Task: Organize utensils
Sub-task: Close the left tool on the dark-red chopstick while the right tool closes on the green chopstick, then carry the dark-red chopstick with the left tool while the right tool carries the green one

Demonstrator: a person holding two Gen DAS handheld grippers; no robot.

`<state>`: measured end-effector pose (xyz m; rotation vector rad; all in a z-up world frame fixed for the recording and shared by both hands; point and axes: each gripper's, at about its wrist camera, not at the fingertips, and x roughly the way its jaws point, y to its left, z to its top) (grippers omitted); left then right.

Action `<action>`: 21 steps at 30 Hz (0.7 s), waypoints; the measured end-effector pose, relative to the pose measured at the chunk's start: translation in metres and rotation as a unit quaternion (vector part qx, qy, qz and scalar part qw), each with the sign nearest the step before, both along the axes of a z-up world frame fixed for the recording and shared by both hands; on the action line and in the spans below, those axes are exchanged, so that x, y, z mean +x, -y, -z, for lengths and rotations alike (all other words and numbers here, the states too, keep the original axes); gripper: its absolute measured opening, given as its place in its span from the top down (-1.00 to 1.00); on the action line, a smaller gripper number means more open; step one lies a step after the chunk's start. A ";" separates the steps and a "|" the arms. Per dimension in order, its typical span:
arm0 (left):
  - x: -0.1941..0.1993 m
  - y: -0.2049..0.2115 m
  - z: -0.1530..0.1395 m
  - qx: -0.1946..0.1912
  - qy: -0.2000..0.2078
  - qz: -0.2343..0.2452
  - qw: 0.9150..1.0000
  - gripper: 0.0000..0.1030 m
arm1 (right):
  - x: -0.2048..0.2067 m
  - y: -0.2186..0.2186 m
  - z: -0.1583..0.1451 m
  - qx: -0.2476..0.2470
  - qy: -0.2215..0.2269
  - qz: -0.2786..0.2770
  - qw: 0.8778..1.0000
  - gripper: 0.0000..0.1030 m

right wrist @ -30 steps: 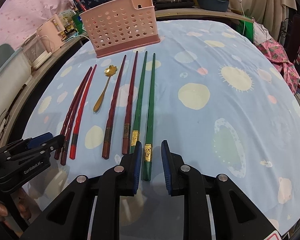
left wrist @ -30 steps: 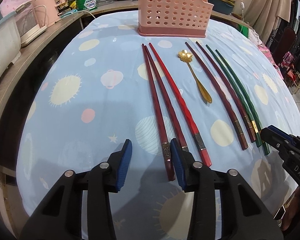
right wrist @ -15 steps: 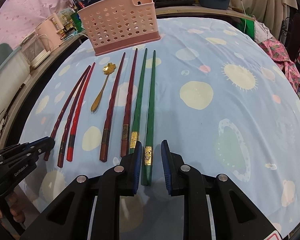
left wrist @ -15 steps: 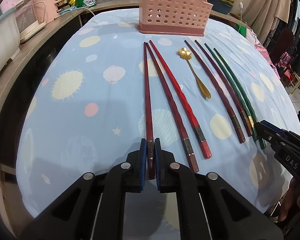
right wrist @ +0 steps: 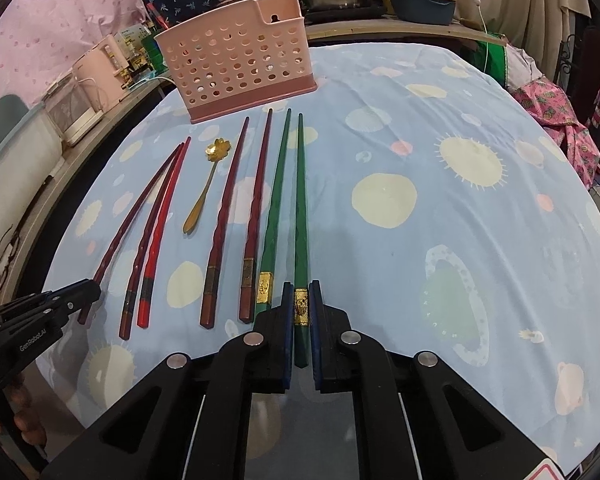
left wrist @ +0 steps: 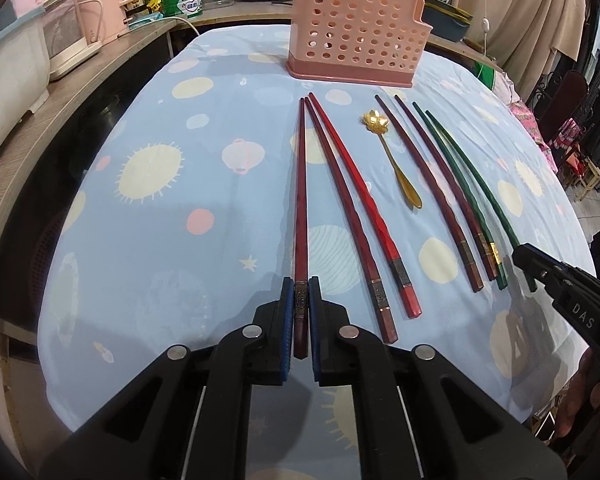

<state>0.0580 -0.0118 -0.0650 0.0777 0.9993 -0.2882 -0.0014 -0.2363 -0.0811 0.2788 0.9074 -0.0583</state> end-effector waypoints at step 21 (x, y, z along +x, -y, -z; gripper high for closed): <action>0.003 -0.014 -0.075 -0.058 0.069 -0.014 0.996 0.87 | -0.004 0.009 -0.066 0.004 0.067 0.019 0.998 0.86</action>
